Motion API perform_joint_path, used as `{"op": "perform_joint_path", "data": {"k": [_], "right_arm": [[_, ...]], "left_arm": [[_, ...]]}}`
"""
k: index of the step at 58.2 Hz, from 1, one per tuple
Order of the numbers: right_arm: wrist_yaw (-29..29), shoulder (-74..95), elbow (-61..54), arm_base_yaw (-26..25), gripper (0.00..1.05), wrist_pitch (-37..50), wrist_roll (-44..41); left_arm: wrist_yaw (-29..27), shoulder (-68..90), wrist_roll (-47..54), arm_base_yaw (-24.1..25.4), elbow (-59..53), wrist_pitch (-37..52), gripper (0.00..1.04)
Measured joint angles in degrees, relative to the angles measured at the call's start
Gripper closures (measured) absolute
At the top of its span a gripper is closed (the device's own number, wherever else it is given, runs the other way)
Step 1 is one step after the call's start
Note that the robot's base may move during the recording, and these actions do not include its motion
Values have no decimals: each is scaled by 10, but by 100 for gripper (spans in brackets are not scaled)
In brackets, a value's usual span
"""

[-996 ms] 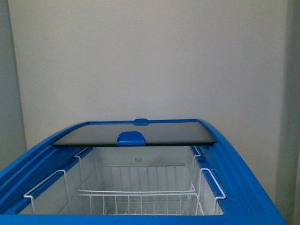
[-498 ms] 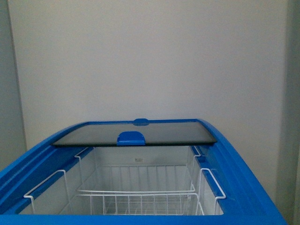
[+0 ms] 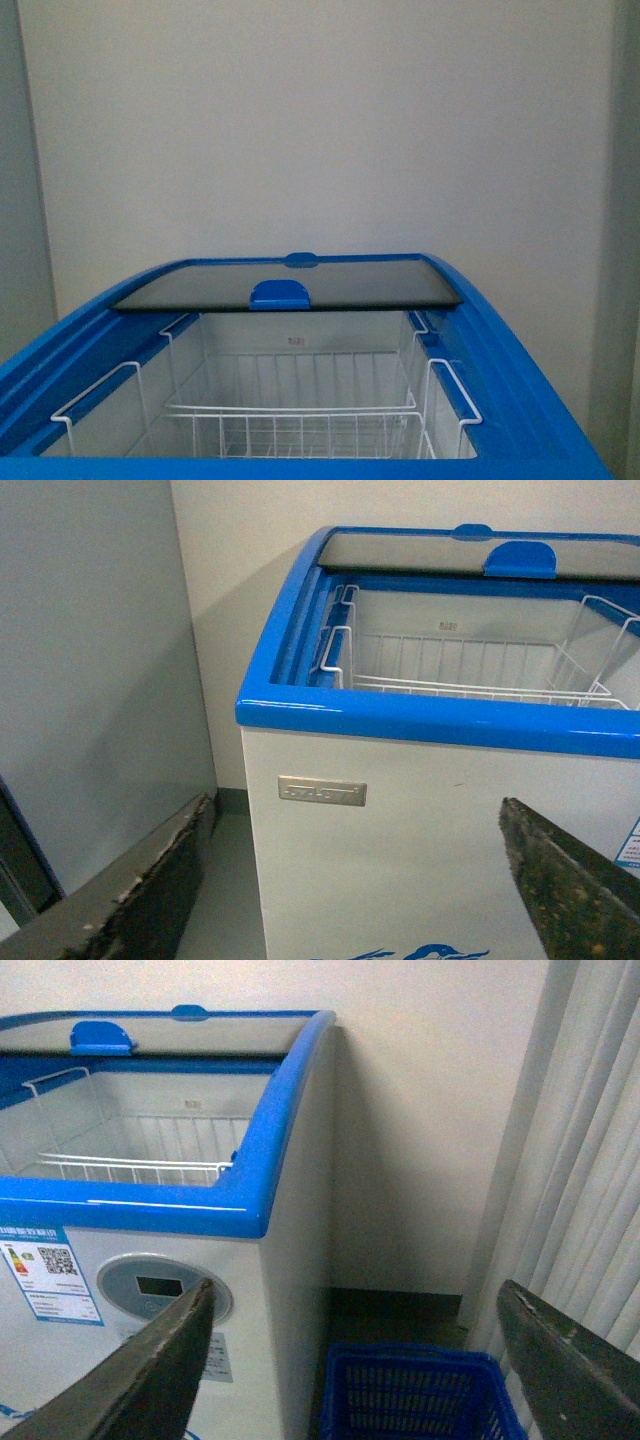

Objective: Put drink in fridge

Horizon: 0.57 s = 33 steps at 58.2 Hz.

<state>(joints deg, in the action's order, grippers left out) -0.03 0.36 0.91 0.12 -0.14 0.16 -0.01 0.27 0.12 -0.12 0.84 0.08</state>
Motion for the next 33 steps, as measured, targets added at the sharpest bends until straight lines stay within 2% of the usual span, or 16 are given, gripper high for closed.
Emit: {"op": "perform_joint_path", "data": {"k": [2,5,33], "right_arm": [[0,0,0,0,9,0,0],[0,0,0,0,6,0,0],[0,0,0,0,8,0,0]], "left_arm": [[0,0,0,0,0,0,7],[0,0,0,0,0,0,7],[0,0,0,0,0,0,8]]}}
